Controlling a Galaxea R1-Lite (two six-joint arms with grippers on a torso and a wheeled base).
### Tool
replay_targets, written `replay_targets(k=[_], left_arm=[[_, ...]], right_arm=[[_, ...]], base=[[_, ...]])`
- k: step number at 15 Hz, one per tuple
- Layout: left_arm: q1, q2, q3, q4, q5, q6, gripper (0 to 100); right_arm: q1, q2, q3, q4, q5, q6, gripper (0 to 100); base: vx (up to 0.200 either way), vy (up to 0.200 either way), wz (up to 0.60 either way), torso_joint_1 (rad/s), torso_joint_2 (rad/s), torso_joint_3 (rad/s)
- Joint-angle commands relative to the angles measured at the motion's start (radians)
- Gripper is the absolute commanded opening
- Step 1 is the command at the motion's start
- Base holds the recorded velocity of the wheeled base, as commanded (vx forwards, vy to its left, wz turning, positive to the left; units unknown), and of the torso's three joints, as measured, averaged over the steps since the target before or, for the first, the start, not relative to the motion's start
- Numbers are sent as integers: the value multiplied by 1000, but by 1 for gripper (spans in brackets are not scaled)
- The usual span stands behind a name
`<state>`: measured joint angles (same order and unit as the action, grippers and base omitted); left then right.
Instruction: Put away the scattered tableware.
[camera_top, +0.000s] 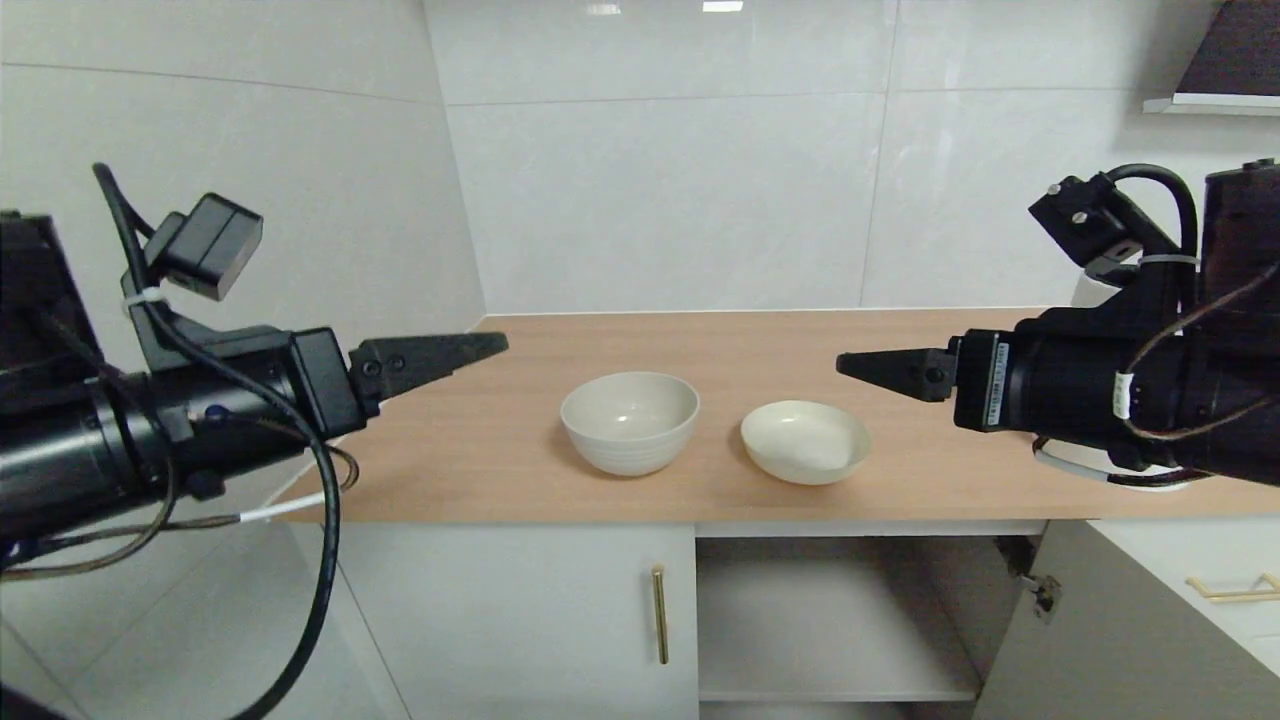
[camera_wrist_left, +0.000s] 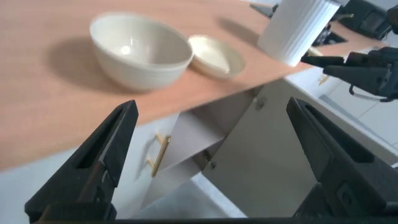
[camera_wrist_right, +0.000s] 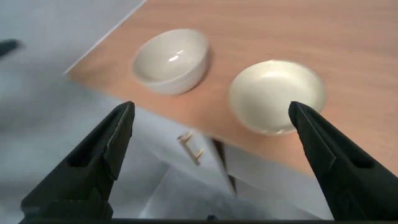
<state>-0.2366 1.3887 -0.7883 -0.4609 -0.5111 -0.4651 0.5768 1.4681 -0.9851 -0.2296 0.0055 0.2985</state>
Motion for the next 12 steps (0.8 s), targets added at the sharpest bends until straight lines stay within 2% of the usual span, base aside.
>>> replay_targets(k=[1,3,4,5,7,9,11,12], left_arm=[[17,101,-200,131,0,-40,100],[39,118,-361,410,2,-35,100],[45,147,-430,551,3,-20,100],[45,154,-450,619,5,-7,100],[40,188,-476,668,51,-7,100],[8,317,-508,660,287,-17,100],[-44,392,-514,636,391,-27,100],[-70,417,-514,620,410,-41,100]], right_arm=[[-17,72,-61,21,-10,1,100],[-17,109,-167,180,-52,25,100],[-18,141,-216,228,-55,90,100],[-32,178,-248,239,-58,126,100],[-71,247,-294,269,-82,136,100],[-100,327,-349,294,-150,169,100],[-112,357,-360,294,-187,174,100],[-114,373,-360,292,-205,174,100]], base=[[0,0,0,0,0,0],[0,0,0,0,0,0],[0,0,0,0,0,0],[0,0,0,0,0,0],[0,0,0,0,0,0],[0,0,0,0,0,0],[0,0,0,0,0,0],[0,0,0,0,0,0]])
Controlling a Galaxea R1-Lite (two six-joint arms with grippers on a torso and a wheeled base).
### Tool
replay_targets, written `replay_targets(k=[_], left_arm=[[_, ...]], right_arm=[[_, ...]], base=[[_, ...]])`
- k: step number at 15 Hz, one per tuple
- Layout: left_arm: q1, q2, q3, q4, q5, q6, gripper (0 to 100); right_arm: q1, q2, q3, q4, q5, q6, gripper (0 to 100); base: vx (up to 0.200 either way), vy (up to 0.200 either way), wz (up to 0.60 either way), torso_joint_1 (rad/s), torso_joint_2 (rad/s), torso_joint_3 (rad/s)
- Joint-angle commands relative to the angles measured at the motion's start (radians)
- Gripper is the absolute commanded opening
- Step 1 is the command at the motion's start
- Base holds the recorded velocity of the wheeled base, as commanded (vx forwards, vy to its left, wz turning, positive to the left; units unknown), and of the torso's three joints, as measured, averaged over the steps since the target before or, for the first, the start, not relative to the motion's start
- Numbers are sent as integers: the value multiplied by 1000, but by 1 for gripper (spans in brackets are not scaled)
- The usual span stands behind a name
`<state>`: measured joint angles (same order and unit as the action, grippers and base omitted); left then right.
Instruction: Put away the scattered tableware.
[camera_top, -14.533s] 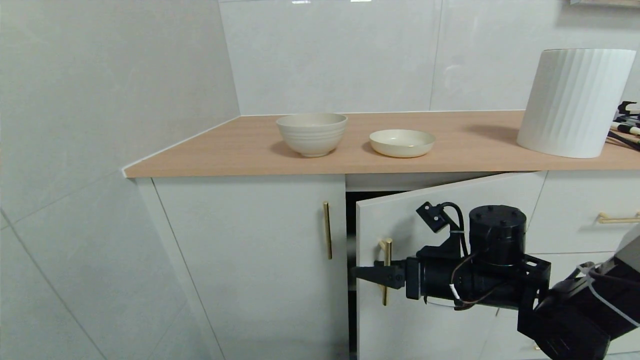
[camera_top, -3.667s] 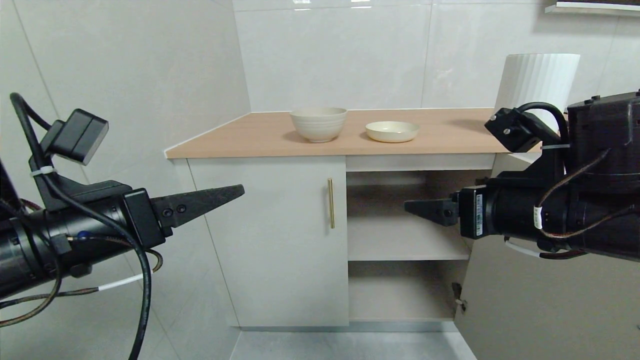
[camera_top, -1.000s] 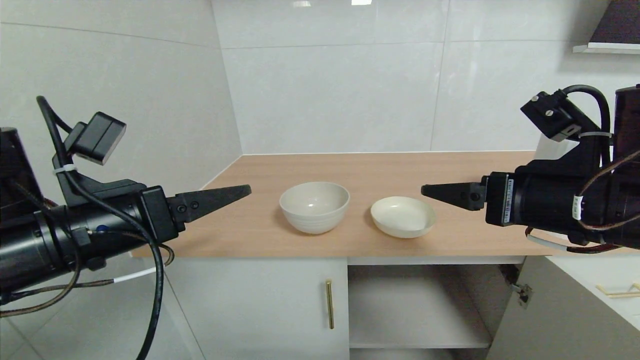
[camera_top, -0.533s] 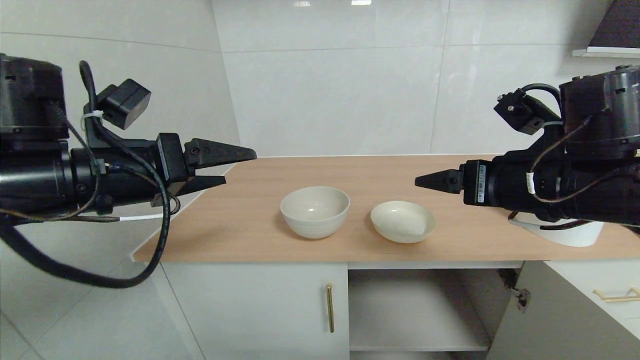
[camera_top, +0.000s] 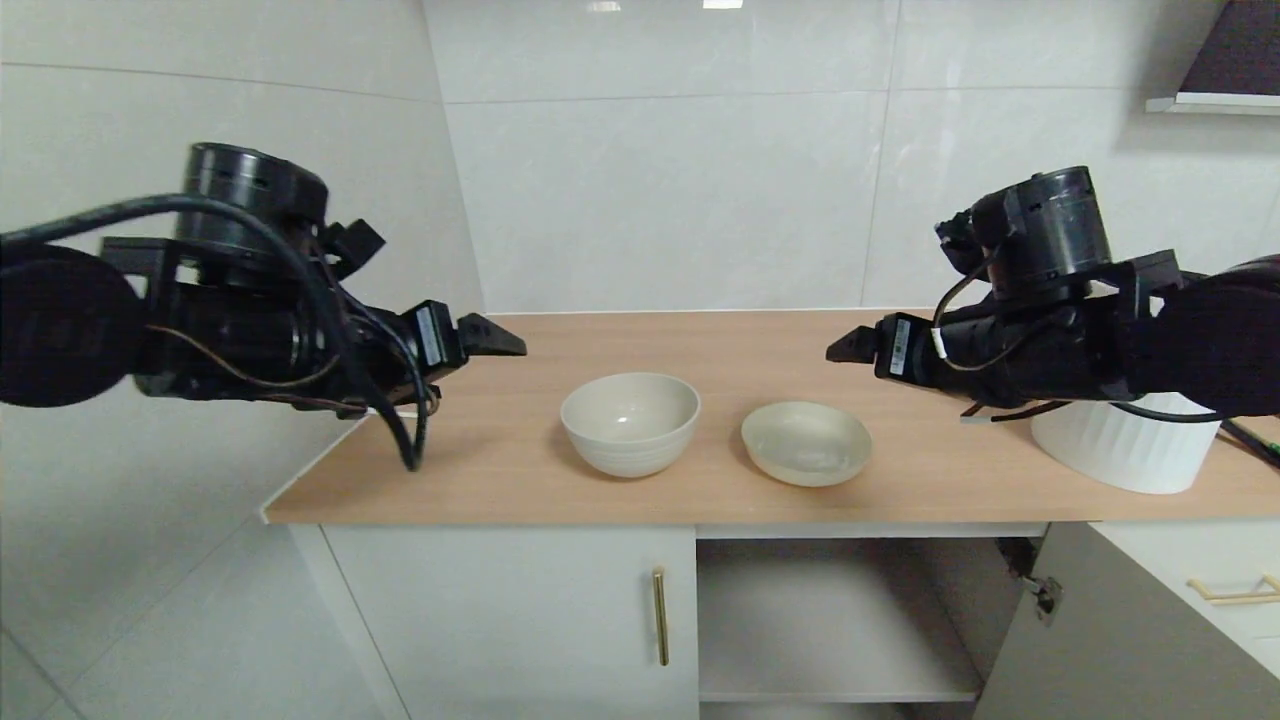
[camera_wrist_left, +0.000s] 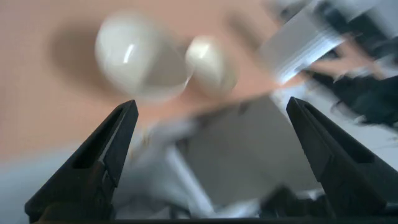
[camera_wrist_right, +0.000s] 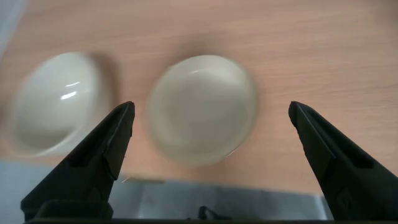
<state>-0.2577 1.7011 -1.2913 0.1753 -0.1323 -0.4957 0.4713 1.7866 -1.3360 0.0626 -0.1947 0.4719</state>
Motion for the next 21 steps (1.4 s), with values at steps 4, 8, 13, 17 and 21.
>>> replay_targets(k=[4,8,13,17,21], left_arm=[[-106,200,-8,-94,79,-86,100],[-110,233,-8,-114,79,-90,100],[-110,250,-10,-114,76,-90,100],[-110,259,-13,-114,76,-90,0],[-110,249,-14,-114,74,-112,0]], right_arm=[[-14,86,-11,-4,-17,-3,100],[-16,88,-12,-6,-19,-1,100],[-16,85,-12,-6,-19,2,100],[-16,82,-12,-6,-19,2,100],[-16,82,-12,-6,-19,2,100]], base=[[0,0,0,0,0,0],[0,0,0,0,0,0],[0,0,0,0,0,0],[0,0,0,0,0,0],[0,0,0,0,0,0]])
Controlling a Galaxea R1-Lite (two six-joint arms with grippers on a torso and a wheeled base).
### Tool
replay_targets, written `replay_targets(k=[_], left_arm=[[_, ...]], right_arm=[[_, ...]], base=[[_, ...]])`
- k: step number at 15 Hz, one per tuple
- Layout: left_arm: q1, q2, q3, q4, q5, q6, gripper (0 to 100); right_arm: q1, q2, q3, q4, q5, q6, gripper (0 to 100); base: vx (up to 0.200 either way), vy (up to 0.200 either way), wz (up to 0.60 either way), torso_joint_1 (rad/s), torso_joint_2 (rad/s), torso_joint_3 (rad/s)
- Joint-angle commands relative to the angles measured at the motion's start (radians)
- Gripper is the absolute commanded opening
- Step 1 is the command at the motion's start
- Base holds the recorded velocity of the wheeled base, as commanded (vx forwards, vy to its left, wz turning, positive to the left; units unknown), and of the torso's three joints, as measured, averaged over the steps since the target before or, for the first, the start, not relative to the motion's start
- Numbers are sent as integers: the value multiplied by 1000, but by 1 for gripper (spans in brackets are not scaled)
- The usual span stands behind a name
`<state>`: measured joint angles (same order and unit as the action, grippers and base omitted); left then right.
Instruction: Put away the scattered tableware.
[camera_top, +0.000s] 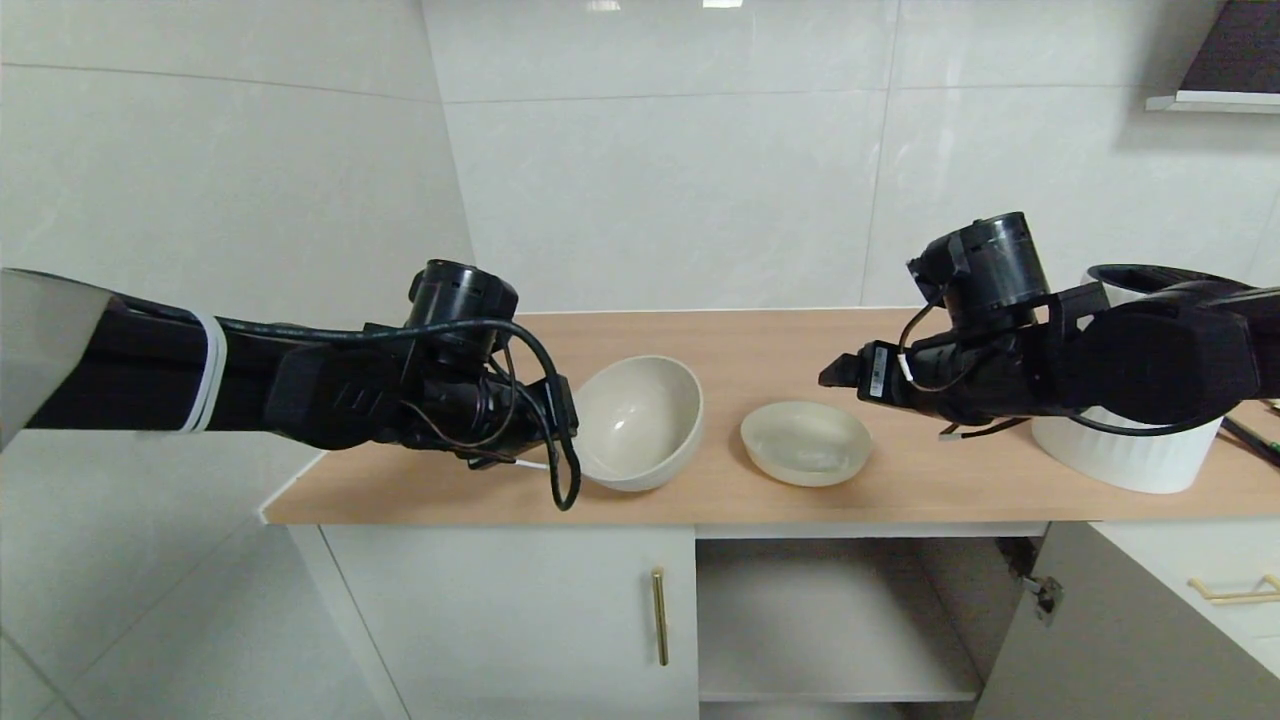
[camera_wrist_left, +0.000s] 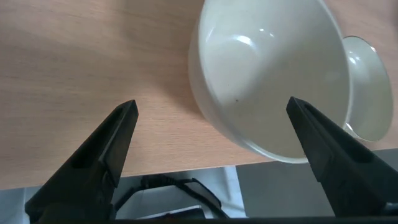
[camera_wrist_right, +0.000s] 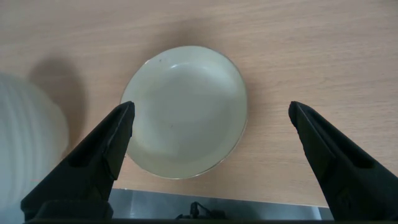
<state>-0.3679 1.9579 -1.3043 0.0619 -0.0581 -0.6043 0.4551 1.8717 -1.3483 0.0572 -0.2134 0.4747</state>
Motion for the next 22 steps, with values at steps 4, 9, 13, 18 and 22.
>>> replay_targets(k=[4,9,13,18,22], left_arm=[[0,-17,-1,-1,0,-5,0],[0,-42,5,-1,0,-5,0],[0,-43,5,-1,0,-5,0],[0,-45,5,-1,1,-5,0],[0,-45,5,-1,1,-5,0]], right_arm=[[0,15,0,3,0,-4,100],[-23,135,-26,7,-87,-30,100],[-27,185,-35,7,-95,-42,100],[-27,199,-38,3,-93,-41,0],[-26,188,-38,4,-89,-39,0]], base=[[0,0,0,0,0,0],[0,0,0,0,0,0],[0,0,0,0,0,0],[0,0,0,0,0,0],[0,0,0,0,0,0]])
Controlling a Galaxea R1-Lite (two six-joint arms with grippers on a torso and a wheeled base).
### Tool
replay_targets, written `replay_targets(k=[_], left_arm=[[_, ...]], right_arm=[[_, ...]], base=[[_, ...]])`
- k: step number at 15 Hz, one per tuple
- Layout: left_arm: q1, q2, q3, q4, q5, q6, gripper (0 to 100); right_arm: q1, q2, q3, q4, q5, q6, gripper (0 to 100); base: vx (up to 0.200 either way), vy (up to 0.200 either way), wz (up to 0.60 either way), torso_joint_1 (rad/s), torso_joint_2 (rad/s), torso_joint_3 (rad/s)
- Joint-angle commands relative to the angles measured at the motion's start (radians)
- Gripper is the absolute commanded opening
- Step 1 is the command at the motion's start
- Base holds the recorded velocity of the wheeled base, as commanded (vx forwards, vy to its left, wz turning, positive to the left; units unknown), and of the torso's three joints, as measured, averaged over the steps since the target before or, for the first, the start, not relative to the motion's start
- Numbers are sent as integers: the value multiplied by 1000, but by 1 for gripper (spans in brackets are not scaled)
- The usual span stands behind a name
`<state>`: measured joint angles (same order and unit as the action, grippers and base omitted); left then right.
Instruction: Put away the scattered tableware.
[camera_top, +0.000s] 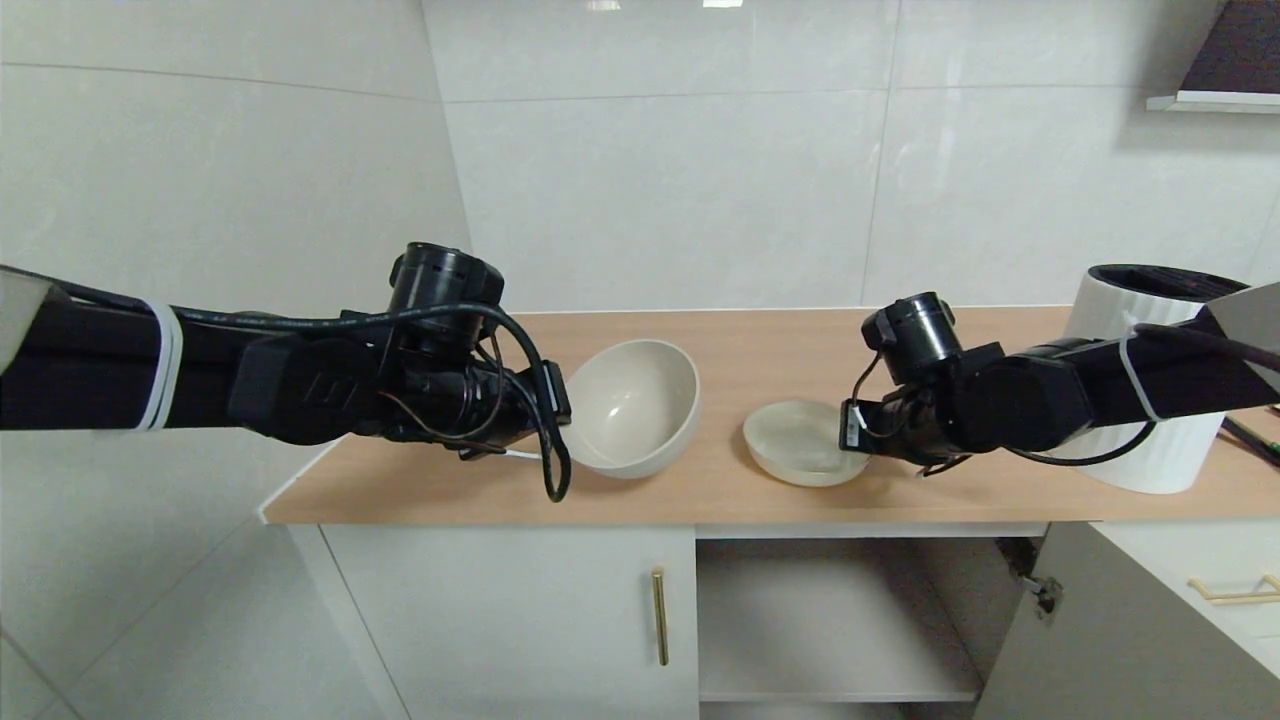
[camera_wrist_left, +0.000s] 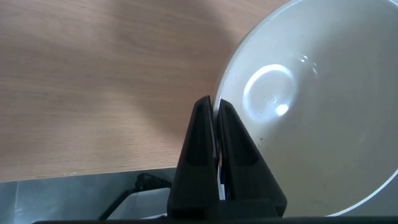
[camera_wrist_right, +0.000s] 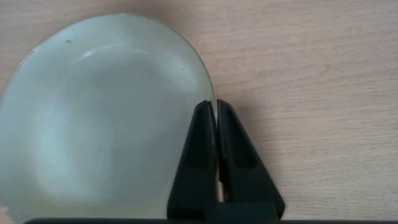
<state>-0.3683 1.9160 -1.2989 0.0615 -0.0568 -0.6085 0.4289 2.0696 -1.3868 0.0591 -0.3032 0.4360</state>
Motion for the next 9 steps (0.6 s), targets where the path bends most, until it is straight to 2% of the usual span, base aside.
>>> replay_targets(k=[1,4,5,9], left_arm=[[0,-3,0,0,0,0,0],[0,-29,18,3,-5,3,0],[0,-77,52,0,-31,15,0],[0,-241,181,0,-117,81,0]], right_arm=[[1,-22,0,4,3,1,0],[1,-77,12,13,7,3,0],[5,-149,38,54,27,6,0],[5,-384,169,120,271,-2,0]], base=[[0,0,0,0,0,0],[0,0,0,0,0,0],[0,0,0,0,0,0],[0,0,0,0,0,0]])
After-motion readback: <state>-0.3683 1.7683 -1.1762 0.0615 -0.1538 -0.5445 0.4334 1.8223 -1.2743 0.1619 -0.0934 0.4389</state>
